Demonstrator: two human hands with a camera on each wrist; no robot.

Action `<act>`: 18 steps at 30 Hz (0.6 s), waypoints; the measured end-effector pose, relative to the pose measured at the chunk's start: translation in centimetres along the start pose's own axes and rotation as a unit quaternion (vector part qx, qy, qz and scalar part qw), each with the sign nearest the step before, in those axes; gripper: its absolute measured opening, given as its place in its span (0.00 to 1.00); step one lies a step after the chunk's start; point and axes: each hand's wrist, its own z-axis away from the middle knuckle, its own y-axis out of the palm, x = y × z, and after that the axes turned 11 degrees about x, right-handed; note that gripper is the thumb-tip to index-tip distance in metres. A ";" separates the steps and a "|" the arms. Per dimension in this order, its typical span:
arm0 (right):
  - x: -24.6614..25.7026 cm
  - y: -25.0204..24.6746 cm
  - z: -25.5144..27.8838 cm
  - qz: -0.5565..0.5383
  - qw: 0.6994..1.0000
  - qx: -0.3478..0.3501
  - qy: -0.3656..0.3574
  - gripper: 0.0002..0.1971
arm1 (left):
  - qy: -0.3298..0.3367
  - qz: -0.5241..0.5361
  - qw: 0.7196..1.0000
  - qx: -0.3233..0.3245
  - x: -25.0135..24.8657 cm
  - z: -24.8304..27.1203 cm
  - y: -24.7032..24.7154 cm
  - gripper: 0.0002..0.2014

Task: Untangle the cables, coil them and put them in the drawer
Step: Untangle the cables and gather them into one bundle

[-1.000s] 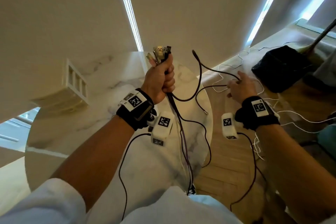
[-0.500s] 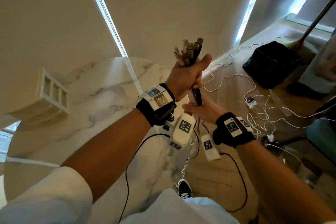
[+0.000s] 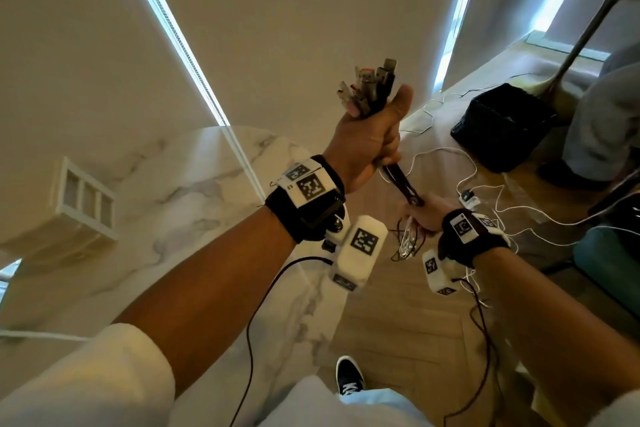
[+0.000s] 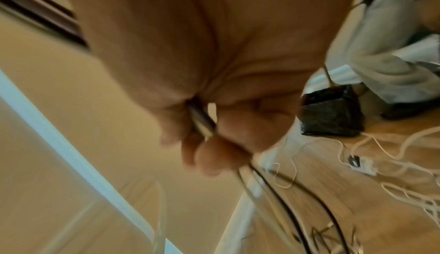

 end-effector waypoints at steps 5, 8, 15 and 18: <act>-1.6 -0.9 -0.6 0.003 0.986 -0.151 -0.072 0.08 | -0.005 0.030 1.000 -0.003 0.7 -0.2 0.2 0.23; -2.4 -0.4 -0.5 0.063 0.997 -0.036 0.003 0.09 | -0.011 0.033 0.999 0.003 1.5 -0.3 0.3 0.21; -3.9 -0.2 -0.5 0.046 0.999 -0.007 0.005 0.06 | -0.005 0.000 1.000 -0.009 2.9 -0.5 -0.2 0.21; -5.0 -1.3 -1.4 0.144 0.989 0.033 0.020 0.18 | -0.031 -0.032 0.999 -0.012 3.4 -0.6 -0.8 0.18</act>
